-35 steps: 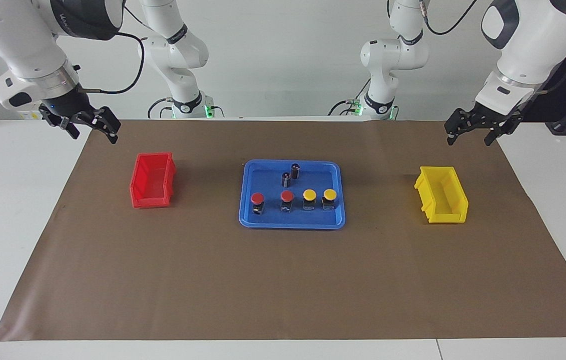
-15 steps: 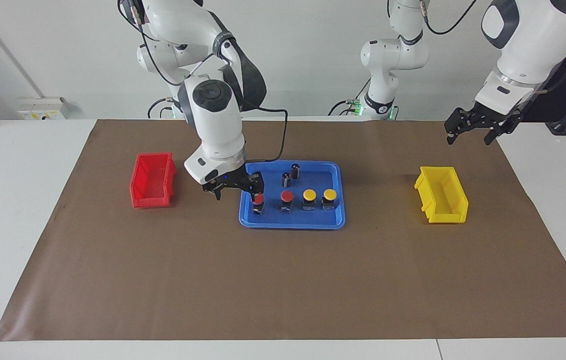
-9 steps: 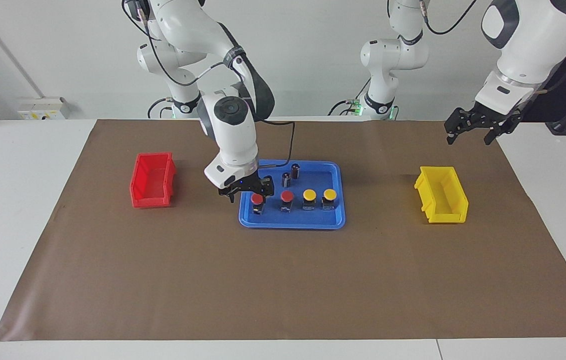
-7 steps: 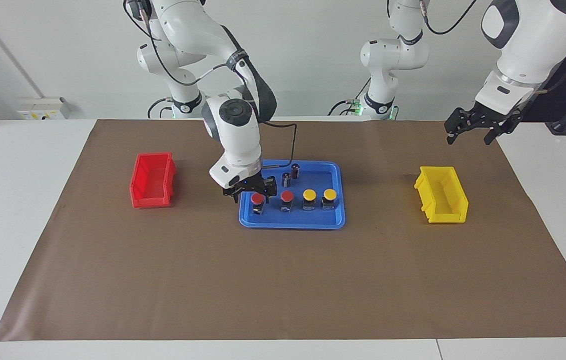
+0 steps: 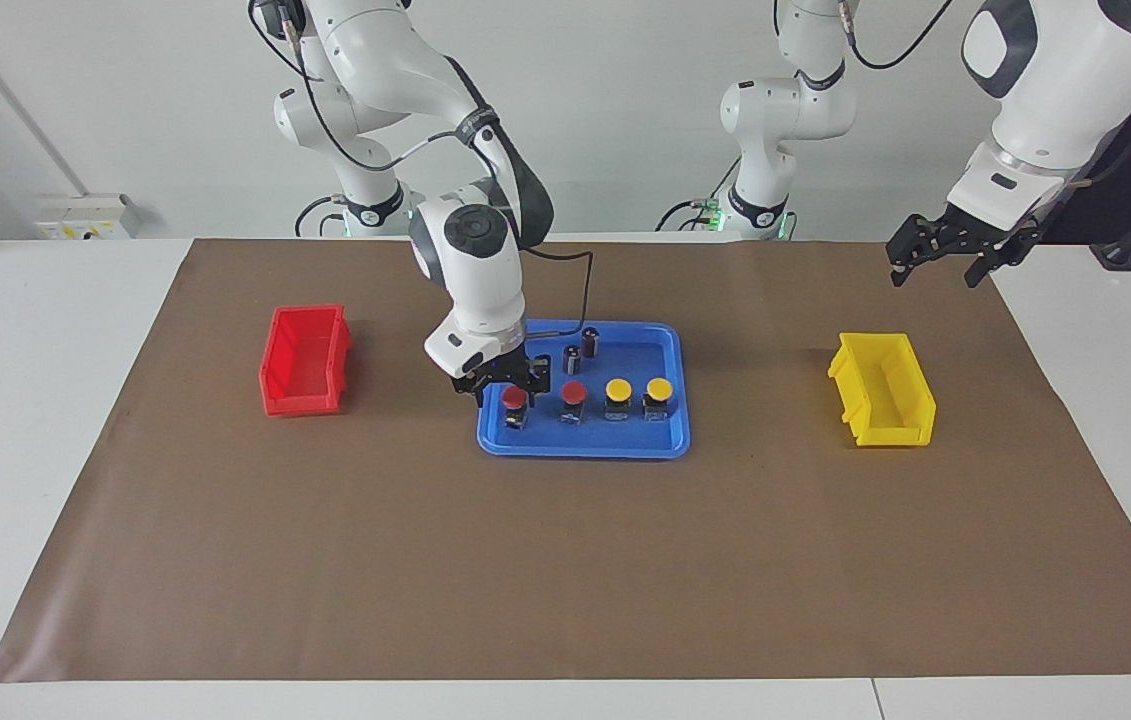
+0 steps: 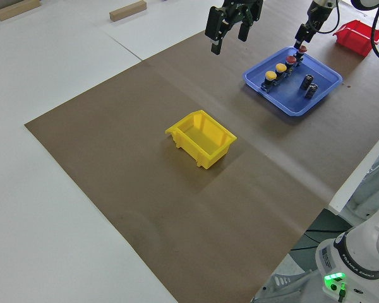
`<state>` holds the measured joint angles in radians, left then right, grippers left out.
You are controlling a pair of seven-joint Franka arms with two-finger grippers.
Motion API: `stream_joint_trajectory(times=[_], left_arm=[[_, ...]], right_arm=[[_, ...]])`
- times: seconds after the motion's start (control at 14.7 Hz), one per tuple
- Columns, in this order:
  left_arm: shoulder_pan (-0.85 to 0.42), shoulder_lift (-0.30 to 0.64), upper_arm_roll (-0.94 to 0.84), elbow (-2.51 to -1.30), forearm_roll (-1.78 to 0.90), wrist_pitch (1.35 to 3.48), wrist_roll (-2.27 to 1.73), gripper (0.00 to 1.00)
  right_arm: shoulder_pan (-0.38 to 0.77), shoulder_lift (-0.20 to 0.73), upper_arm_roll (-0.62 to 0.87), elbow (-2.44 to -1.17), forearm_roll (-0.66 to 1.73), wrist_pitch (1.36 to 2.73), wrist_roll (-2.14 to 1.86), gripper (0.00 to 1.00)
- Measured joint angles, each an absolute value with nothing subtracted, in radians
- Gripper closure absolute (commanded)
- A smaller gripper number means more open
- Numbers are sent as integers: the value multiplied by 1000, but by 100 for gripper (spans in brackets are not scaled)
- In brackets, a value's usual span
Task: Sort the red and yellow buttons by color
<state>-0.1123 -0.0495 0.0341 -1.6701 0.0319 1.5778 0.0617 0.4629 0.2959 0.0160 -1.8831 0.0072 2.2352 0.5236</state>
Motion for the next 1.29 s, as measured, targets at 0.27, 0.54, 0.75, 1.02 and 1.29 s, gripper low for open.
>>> stream_joint_trajectory(times=[0.27,0.54,0.75,1.02,1.29], left_arm=[[-112,-50,34,-1675,32,1577,62,0],[-112,-59,34,-1700,32,1580,62,0],[-112,-72,34,-1724,32,1587,60,0],[-113,-78,31,-1736,32,1599,52,1],[-113,-83,30,-1752,32,1611,38,3]], right_arm=[[472,296,16,-1889,7,2246,524,30],[488,296,16,-1897,7,2246,524,36],[488,296,16,-1900,7,2246,524,49],[488,295,16,-1902,7,2259,524,76],[487,294,14,-1899,7,2259,524,80]])
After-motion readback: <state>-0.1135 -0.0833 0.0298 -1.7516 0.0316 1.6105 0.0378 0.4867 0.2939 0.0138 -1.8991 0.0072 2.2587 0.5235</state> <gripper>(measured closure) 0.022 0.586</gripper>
